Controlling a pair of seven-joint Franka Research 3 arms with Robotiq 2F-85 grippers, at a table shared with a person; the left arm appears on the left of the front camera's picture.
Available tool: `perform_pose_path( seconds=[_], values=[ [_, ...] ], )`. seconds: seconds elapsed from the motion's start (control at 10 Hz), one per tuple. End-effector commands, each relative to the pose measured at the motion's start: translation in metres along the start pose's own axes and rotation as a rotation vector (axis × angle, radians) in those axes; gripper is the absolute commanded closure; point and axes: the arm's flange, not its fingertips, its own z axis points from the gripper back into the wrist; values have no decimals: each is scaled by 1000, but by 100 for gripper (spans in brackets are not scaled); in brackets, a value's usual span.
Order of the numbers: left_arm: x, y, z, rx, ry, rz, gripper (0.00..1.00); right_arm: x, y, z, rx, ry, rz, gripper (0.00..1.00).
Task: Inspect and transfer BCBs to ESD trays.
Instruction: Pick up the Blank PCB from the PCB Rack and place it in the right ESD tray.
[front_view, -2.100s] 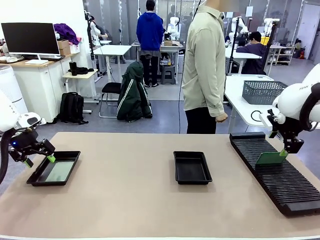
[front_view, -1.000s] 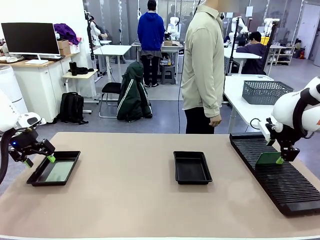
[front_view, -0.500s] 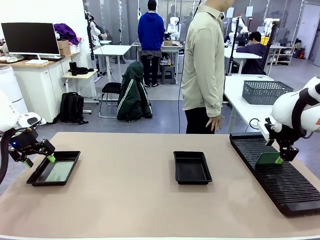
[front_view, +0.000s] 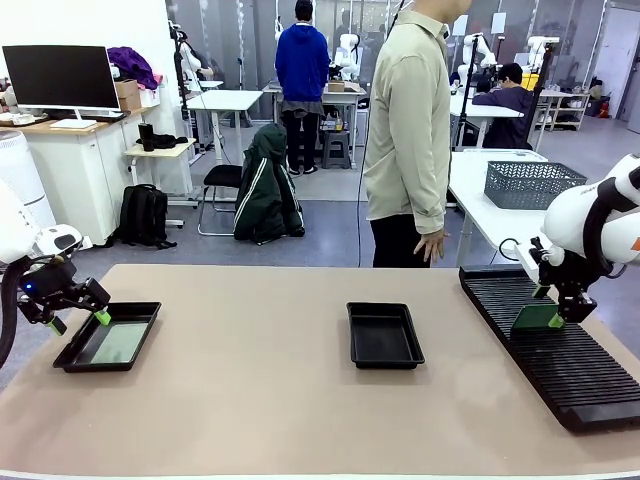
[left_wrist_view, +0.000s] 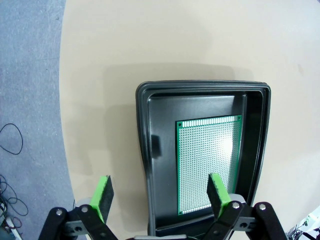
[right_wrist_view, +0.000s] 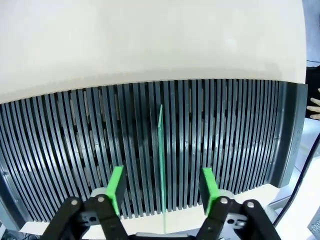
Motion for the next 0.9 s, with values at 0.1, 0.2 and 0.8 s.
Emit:
perform_pose_path(
  seconds=[0.1, 0.2, 0.8],
  values=[
    [-1, 1, 0, -1, -2, 2, 0, -1, -4, 0, 16, 21, -14, 33],
    [-1, 1, 0, -1, -2, 2, 0, -1, -5, 0, 16, 20, -13, 37],
    [-1, 1, 0, -1, -2, 2, 0, 2, -7, 0, 24, 35, -15, 65]
  ],
)
